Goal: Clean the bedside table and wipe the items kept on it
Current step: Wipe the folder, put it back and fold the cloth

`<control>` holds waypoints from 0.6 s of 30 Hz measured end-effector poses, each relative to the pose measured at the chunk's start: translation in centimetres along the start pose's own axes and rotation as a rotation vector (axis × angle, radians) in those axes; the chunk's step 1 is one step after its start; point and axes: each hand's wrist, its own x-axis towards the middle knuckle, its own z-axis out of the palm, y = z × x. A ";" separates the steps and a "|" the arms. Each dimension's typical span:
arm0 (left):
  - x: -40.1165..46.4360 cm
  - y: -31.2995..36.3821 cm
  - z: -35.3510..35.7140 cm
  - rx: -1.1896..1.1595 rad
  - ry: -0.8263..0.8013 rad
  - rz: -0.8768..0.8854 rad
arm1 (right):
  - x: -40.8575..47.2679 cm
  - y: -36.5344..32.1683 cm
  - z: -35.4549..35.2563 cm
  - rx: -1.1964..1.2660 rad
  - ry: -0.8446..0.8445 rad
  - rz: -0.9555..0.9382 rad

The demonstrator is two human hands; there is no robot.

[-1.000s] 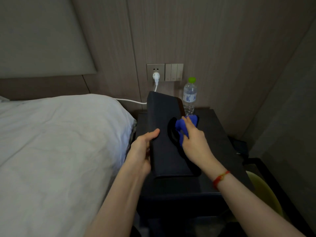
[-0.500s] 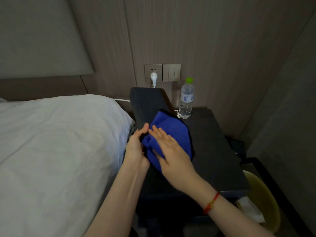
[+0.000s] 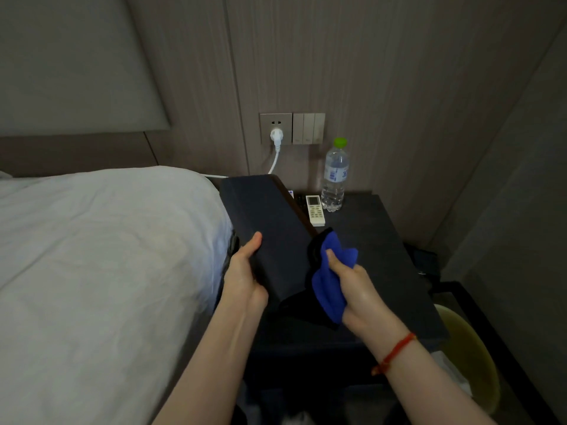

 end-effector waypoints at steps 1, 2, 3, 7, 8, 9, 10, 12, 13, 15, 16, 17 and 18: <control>0.1 -0.3 -0.1 -0.010 -0.019 0.003 | -0.4 -0.2 0.3 0.139 -0.065 0.068; 0.1 -0.6 -0.1 -0.023 -0.042 0.000 | -0.8 -0.3 0.6 0.224 -0.115 0.094; 0.2 -0.8 -0.2 -0.030 -0.060 -0.002 | -1.1 -0.2 0.9 0.249 -0.137 0.082; 0.2 -1.0 -0.4 -0.016 -0.093 0.008 | -1.9 0.2 1.3 0.090 -0.109 -0.081; 0.1 -0.9 -0.6 -0.009 -0.096 0.006 | -2.0 0.0 1.2 0.025 -0.098 -0.120; 0.1 -0.9 -0.8 0.000 -0.091 0.003 | -2.1 -0.3 1.0 -0.057 -0.071 -0.173; 0.1 -0.9 -1.1 0.006 -0.084 -0.001 | -2.1 -0.7 0.8 -0.150 -0.039 -0.242; 0.1 -1.0 -1.6 0.001 -0.087 -0.025 | -2.1 -1.7 0.6 -0.353 -0.008 -0.403; 0.1 -1.0 -1.8 -0.009 -0.091 -0.038 | -2.0 -2.1 0.5 -0.460 -0.002 -0.478; 0.2 -1.2 -2.1 -0.021 -0.095 -0.045 | -1.7 -2.5 0.4 -0.619 0.034 -0.573; 0.2 -1.3 -2.1 -0.016 -0.092 -0.043 | -1.7 -2.6 0.4 -0.678 0.073 -0.608; 0.3 -1.3 -2.2 -0.006 -0.086 -0.039 | -1.8 -2.6 0.5 -0.720 0.124 -0.644; 0.3 -1.3 -2.2 0.003 -0.077 -0.037 | -2.0 -2.7 0.6 -0.744 0.176 -0.685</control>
